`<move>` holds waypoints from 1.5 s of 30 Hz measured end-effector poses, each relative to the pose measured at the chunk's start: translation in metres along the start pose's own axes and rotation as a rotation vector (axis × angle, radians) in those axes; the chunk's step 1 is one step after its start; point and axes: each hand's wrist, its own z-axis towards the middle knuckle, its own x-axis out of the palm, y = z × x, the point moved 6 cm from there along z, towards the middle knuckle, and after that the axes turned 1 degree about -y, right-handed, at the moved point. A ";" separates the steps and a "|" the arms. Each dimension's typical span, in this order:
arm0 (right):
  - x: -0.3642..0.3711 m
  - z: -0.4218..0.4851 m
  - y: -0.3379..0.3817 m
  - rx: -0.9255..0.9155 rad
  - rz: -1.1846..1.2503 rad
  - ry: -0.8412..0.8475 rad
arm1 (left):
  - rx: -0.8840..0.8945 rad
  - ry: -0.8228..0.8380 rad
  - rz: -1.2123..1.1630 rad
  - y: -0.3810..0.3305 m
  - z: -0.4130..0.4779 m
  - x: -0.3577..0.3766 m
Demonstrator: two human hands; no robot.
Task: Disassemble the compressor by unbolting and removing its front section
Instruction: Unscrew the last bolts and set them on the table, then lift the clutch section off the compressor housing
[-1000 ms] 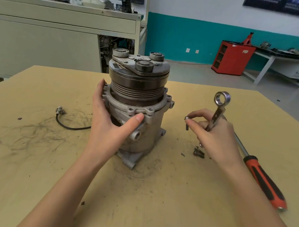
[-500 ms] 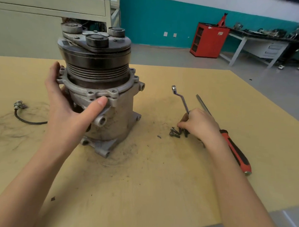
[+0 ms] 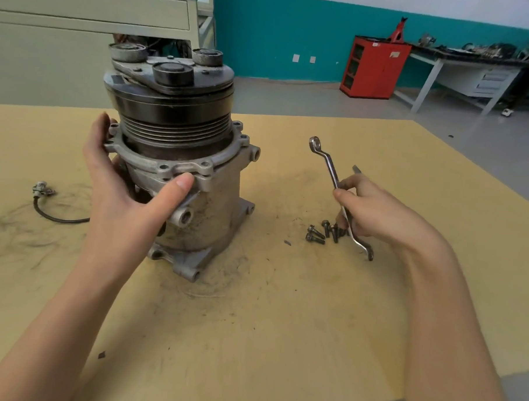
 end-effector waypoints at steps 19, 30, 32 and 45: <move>0.089 -0.020 0.037 -0.156 -0.747 -0.134 | 0.009 0.008 0.002 0.001 0.001 0.000; 0.061 -0.024 0.051 -0.265 -0.616 -0.312 | -0.072 -0.007 0.050 -0.002 -0.001 -0.002; 0.038 -0.028 0.072 -0.415 -0.178 -0.422 | -0.094 -0.013 0.044 -0.003 -0.002 -0.002; 0.058 0.010 0.169 -0.563 0.361 0.349 | -0.147 0.190 0.102 -0.044 0.064 -0.015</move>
